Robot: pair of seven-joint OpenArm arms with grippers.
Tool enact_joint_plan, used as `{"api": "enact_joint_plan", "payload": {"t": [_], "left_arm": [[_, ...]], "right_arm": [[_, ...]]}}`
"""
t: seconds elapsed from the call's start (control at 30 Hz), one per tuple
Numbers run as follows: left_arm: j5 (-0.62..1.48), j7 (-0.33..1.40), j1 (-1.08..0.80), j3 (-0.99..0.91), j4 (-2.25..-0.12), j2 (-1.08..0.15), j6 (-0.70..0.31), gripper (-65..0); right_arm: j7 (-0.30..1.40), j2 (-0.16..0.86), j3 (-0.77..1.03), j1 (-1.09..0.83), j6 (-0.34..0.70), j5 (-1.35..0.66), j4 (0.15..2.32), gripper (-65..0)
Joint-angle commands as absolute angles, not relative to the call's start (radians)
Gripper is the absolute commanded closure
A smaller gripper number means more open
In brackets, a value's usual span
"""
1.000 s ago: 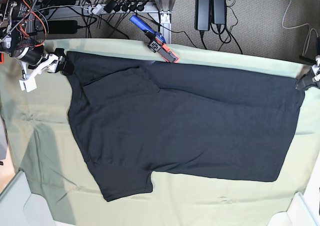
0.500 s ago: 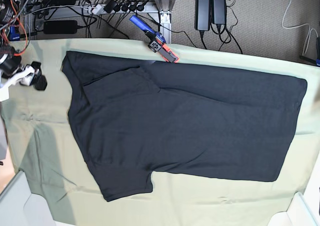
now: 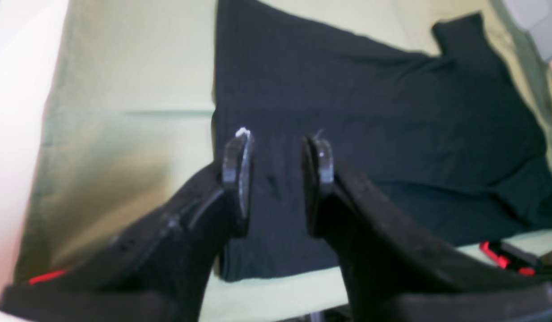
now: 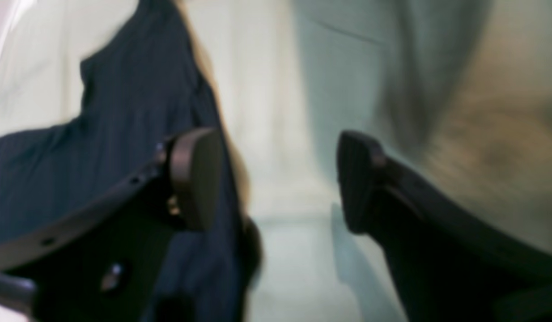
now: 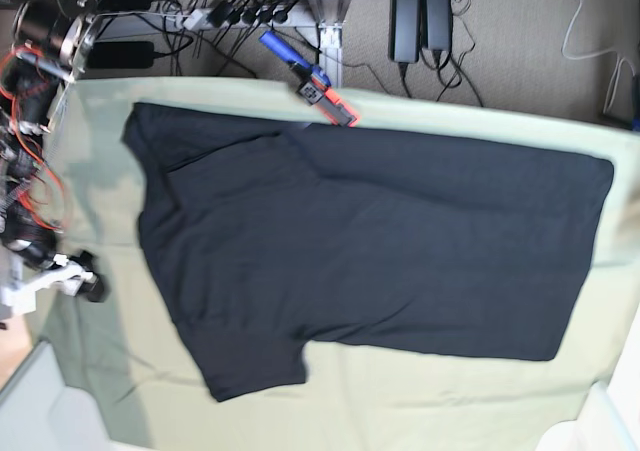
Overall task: Fold the T-shirt properly
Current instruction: 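Open the right gripper and lift it away from the shirt, then grasp the shirt's opposite long edge with both grippers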
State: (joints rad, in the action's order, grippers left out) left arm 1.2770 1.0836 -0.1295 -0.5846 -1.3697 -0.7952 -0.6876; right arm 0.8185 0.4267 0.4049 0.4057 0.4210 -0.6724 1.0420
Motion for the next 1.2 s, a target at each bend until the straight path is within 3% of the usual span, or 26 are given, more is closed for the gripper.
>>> {"api": "enact_joint_plan", "payload": {"t": [0.0,0.17,0.43,0.77,0.83,1.0,1.1,1.17], "left_arm": [[1.296,1.066,-0.12,-0.595,-1.384,-0.826,-0.698,-22.2],[1.297,1.065,-0.12,-0.595,-1.384,-0.826,-0.698,-22.2],[1.296,1.066,-0.12,-0.595,-1.384,-0.826,-0.698,-22.2],[1.228,0.974,-0.12,-0.55,-1.384,-0.826,-0.698,-22.2],[1.18,0.919,-0.119,-0.507,-1.383,-0.826,-0.698,-22.2],[0.971,0.686,-0.085,-0.343,-1.381,-0.826,-0.698,-22.1],[0.822,0.567,-0.012,-0.245,-1.361,-0.823,-0.689,-22.2],[0.736,0.516,0.057,-0.197,-1.327,-0.812,-0.615,-22.2]], "right_arm": [[0.787,0.432,0.382,0.462,0.471,-0.667,1.007,-40.7],[0.747,0.355,0.287,0.557,0.471,-0.613,0.843,-40.7],[0.733,0.234,0.267,0.559,0.471,-0.553,0.841,-40.7],[0.741,0.218,0.267,0.559,0.472,-0.554,0.857,-40.2],[0.741,0.218,0.267,0.559,0.472,-0.553,0.863,-33.3],[0.739,0.218,0.267,0.559,0.472,-0.553,0.863,0.0],[0.737,0.219,0.267,0.559,0.472,-0.553,0.863,0.0],[0.737,0.219,0.267,0.559,0.472,-0.553,0.863,0.0]]}}
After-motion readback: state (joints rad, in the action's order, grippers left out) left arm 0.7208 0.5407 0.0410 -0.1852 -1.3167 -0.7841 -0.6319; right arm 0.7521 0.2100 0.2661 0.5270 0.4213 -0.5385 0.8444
